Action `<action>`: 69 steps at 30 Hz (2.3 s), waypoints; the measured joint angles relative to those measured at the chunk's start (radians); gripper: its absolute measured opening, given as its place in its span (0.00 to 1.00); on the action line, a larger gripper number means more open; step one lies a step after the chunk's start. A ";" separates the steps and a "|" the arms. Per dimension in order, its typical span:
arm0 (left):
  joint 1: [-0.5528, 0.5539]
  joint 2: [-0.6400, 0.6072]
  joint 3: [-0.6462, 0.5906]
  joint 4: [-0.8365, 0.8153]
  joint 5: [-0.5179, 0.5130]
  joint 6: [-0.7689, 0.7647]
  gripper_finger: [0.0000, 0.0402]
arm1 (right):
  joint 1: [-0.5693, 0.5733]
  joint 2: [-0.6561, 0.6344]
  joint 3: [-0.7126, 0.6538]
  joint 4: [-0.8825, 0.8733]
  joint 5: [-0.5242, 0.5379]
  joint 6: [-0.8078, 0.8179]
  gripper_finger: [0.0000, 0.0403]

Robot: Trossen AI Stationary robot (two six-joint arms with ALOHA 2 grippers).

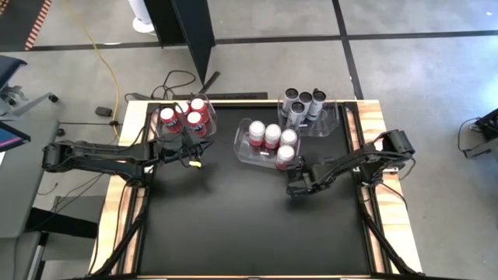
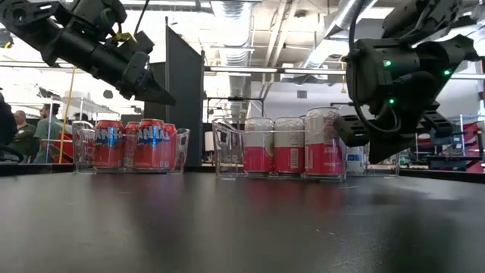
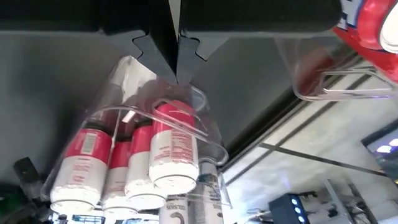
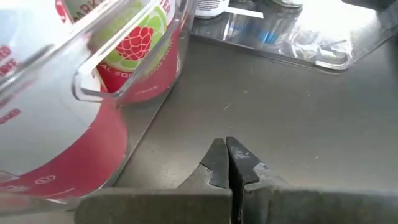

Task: Sort soda cans
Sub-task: Move the bottom transparent bin between the top transparent bins

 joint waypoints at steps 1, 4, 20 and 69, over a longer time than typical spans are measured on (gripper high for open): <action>0.000 0.000 0.000 -0.004 0.010 -0.005 0.00 | -0.002 0.000 0.000 0.005 0.000 -0.009 0.00; 0.000 0.018 0.000 -0.015 0.069 -0.003 0.00 | -0.002 0.000 0.000 0.004 -0.003 -0.030 0.00; 0.000 0.505 -0.015 0.382 0.172 0.077 0.34 | 0.022 0.000 0.000 -0.005 -0.030 -0.088 0.00; 0.048 0.499 0.097 0.219 0.274 0.308 0.51 | 0.194 0.000 0.001 -0.022 -0.168 -0.318 0.00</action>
